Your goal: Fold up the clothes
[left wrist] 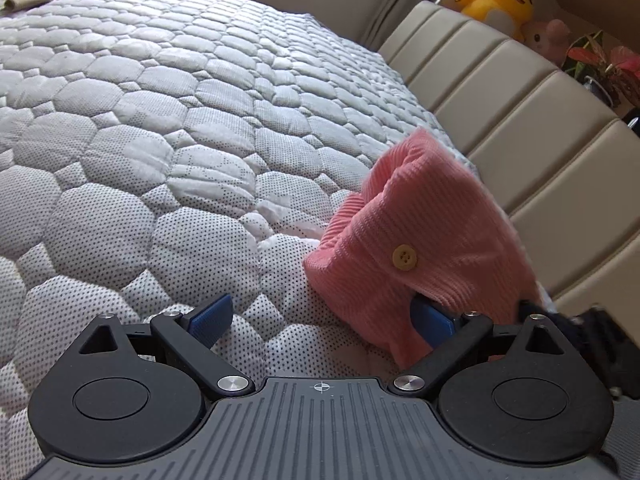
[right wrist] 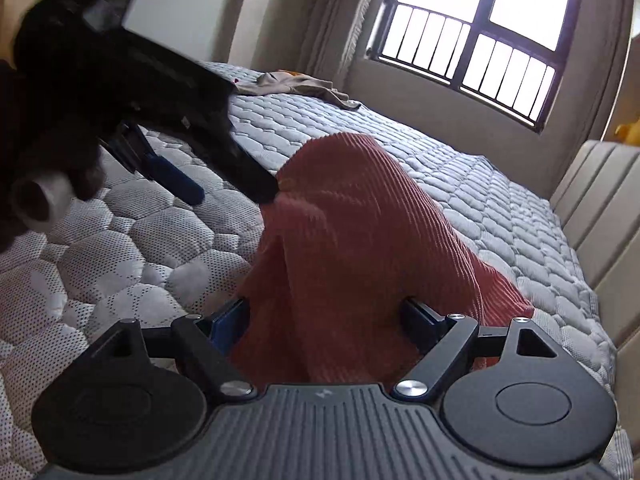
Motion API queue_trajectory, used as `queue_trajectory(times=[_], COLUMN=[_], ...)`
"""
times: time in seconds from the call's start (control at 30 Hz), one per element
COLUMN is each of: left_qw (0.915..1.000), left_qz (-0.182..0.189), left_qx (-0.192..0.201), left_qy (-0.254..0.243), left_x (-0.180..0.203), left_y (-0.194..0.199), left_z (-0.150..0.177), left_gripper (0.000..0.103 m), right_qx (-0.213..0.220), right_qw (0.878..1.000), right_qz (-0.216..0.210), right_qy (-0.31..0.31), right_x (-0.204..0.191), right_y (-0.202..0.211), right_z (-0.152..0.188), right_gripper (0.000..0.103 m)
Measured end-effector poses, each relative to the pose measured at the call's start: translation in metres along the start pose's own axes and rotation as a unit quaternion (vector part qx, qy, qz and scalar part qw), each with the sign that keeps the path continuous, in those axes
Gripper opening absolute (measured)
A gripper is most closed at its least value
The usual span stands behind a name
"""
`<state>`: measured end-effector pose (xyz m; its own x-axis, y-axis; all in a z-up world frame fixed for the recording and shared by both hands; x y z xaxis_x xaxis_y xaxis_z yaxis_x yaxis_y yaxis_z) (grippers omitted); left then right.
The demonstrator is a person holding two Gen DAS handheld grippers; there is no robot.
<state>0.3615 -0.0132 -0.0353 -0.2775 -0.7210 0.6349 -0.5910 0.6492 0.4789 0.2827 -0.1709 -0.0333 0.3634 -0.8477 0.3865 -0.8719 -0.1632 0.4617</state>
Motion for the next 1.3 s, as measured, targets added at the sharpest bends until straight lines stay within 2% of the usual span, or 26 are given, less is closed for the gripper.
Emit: queue_trajectory(times=[0.1,0.2,0.27,0.3,0.4,0.47,0.6,0.7,0.87,0.93,1.03,1.13,1.2,1.27,1.3], left_qw=[0.9973,0.9863,0.9794,0.9788,0.9833,0.985,0.9876,0.9889,0.9897,0.9878,0.9809,0.977,0.9741,0.9756,0.9754], left_qz=[0.056,0.156,0.197,0.201,0.173,0.16,0.133,0.114,0.081,0.066,0.089,0.089,0.099,0.102,0.103], left_qx=[0.039,0.046,0.041,0.038,0.018,0.024,0.039,0.051,0.07,0.069,0.031,0.005,0.002,0.007,0.01], left_qy=[-0.027,-0.027,-0.007,0.001,0.053,0.062,0.073,0.081,0.095,0.123,0.17,0.194,0.204,0.194,0.194], left_x=[0.034,0.073,0.088,0.09,0.072,0.066,0.058,0.052,0.042,0.035,0.029,0.028,0.029,0.029,0.027], left_y=[0.023,0.019,0.002,-0.008,-0.05,-0.047,-0.036,-0.027,-0.012,-0.003,-0.025,-0.056,-0.071,-0.08,-0.083], left_z=[-0.013,-0.028,-0.034,-0.037,-0.04,-0.039,-0.035,-0.033,-0.028,-0.013,0.009,0.022,0.022,0.018,0.016], left_gripper=[0.099,0.099,0.099,0.099,0.099,0.099,0.099,0.099,0.1,0.1,0.1,0.1,0.1,0.1,0.1], right_qx=[-0.003,0.002,0.008,0.011,0.019,0.022,-0.015,-0.065,-0.064,-0.058,-0.052,-0.043,-0.036,-0.046,-0.051], right_qw=[1.0,1.0,0.999,0.999,0.996,0.992,0.982,0.983,0.973,0.975,0.977,0.973,0.956,0.924,0.916], right_qz=[0.003,-0.007,-0.013,-0.016,-0.015,-0.007,-0.013,0.001,-0.01,-0.007,-0.01,-0.035,-0.05,-0.057,-0.057], right_qy=[-0.001,-0.01,-0.03,-0.04,-0.083,-0.122,-0.186,-0.169,-0.222,-0.215,-0.208,-0.226,-0.288,-0.375,-0.394], right_x=[0.006,0.013,0.028,0.036,0.067,0.093,0.119,0.106,0.109,0.106,0.106,0.12,0.143,0.17,0.177], right_y=[-0.006,0.003,0.014,0.02,0.033,0.035,-0.003,-0.043,-0.051,-0.049,-0.043,-0.038,-0.036,-0.049,-0.059], right_z=[0.0,0.0,-0.003,-0.004,-0.011,-0.016,-0.013,0.012,0.038,0.038,0.036,0.028,0.025,0.028,0.029], right_gripper=[0.083,0.083,0.083,0.083,0.083,0.081,0.072,0.071,0.075,0.075,0.075,0.075,0.075,0.075,0.075])
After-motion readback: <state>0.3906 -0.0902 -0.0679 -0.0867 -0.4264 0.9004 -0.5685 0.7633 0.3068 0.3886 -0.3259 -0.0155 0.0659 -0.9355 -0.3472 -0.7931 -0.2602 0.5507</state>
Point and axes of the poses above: each gripper's, at about its wrist camera, not at the fingertips, and y roughly against the way its jaws point, x to its right, z to its underside, the point moved 9 cm from there along -y, roughly the way its jaws point, and after that the axes turned 15 degrees about z, right-handed, at the moved point
